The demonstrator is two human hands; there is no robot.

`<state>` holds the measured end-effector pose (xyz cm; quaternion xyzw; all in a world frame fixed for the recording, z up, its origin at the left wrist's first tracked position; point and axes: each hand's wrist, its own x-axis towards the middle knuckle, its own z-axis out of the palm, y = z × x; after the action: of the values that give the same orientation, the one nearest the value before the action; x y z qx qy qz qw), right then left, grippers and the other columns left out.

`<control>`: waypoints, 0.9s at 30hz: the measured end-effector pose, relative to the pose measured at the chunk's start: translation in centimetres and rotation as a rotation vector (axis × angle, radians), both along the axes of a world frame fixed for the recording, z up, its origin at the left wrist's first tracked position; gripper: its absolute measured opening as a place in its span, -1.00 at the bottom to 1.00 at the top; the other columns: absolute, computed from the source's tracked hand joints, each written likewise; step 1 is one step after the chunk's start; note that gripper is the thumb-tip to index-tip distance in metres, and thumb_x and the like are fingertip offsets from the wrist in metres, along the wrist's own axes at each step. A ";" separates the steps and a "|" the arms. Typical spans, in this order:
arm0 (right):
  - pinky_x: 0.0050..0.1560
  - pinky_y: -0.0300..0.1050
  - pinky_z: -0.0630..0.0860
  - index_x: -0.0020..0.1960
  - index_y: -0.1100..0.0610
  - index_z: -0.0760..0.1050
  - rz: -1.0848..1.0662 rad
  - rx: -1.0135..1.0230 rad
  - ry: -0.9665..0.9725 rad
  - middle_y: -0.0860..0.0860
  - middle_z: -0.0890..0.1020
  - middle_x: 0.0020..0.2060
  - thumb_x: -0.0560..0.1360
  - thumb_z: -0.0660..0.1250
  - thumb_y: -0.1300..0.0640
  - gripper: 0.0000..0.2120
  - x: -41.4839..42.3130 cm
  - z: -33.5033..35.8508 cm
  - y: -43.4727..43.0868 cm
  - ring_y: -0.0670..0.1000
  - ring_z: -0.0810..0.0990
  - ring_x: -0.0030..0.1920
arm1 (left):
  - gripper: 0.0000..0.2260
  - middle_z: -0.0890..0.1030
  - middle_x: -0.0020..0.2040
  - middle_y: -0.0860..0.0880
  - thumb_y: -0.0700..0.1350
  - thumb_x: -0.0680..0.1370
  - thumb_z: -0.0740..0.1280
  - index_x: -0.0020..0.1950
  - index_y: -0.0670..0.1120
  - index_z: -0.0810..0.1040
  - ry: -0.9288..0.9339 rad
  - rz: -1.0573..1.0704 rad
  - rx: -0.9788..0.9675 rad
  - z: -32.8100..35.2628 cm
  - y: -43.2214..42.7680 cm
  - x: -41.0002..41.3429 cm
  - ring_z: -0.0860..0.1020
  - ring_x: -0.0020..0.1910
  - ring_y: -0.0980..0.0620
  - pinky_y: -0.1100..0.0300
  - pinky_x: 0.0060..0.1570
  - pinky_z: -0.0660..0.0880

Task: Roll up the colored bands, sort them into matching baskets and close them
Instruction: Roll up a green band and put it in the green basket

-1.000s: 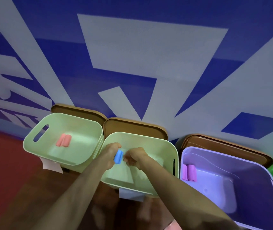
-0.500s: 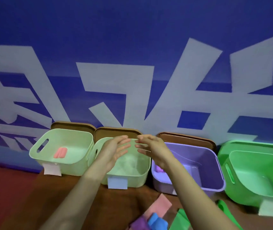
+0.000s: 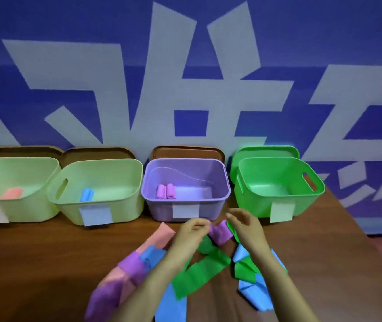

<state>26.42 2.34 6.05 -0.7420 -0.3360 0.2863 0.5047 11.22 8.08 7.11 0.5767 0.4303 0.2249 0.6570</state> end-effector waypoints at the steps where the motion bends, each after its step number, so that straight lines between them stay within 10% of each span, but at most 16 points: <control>1: 0.10 -0.16 0.40 -0.01 0.14 0.60 0.011 -0.054 -0.125 0.04 0.64 -0.04 0.48 0.41 0.22 -0.90 0.2 -1.9 -0.6 0.04 0.56 0.06 | -0.87 0.60 -0.05 0.00 -0.26 0.53 0.32 0.01 -0.07 0.57 0.107 -0.021 0.138 -2.5 -0.4 0.3 0.55 0.01 0.03 0.32 -0.02 0.44; 6: 0.25 -0.03 0.37 0.13 0.14 0.59 0.192 -0.060 -0.452 0.08 0.60 0.10 0.38 0.34 -0.06 -0.60 -1.6 -9.5 -2.9 0.19 0.51 0.19 | -0.64 0.52 0.20 -0.06 -0.07 0.45 0.31 0.24 -0.10 0.52 0.569 -0.133 0.720 -10.4 -2.8 -0.9 0.49 0.23 -0.07 0.28 0.24 0.23; 16: 0.22 0.17 0.26 -0.19 0.14 0.52 0.082 0.086 -1.060 0.07 0.59 -0.06 0.43 0.18 -0.02 -0.75 -4.1 -14.5 -3.8 0.14 0.41 0.16 | -0.92 0.53 0.00 0.01 -0.16 0.50 0.39 -0.07 -0.12 0.52 0.328 -0.005 0.920 -15.0 -3.6 -2.3 0.45 0.10 0.02 0.24 0.15 0.30; 22: -0.20 -0.09 0.45 -0.14 0.08 0.43 0.187 0.278 -0.280 -0.07 0.54 -0.32 0.59 0.24 0.14 -0.87 -5.5 -11.0 -5.9 -0.13 0.47 -0.30 | -0.69 0.51 0.10 0.06 -0.02 0.51 0.37 0.21 -0.04 0.43 0.404 -0.134 1.014 -13.2 -3.7 -4.7 0.44 0.12 0.07 0.20 0.05 0.33; 25: -0.38 -0.23 0.46 -0.18 0.15 0.43 0.106 0.461 0.321 -0.02 0.60 -0.36 0.61 0.21 0.17 -0.81 -6.3 -8.3 -7.1 -0.09 0.47 -0.40 | -0.76 0.50 -0.13 0.07 -0.01 0.51 0.39 0.10 -0.04 0.46 0.441 -0.170 0.922 -12.0 -3.7 -8.0 0.45 -0.13 0.04 0.14 -0.06 0.38; 27: -0.30 -0.28 0.47 -0.11 0.22 0.47 0.118 0.460 0.374 0.12 0.61 -0.23 0.60 0.22 0.15 -0.83 -6.5 -6.5 -7.9 0.00 0.55 -0.25 | -0.84 0.43 -0.25 0.04 -0.06 0.48 0.43 -0.07 -0.07 0.49 0.422 -0.166 0.924 -11.3 -3.9 -9.9 0.38 -0.25 0.06 0.16 -0.17 0.33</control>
<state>19.87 -5.58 -0.47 -0.5217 -0.3357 0.3632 0.6951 1.33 4.21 -4.14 0.8718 0.3621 0.2175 0.2479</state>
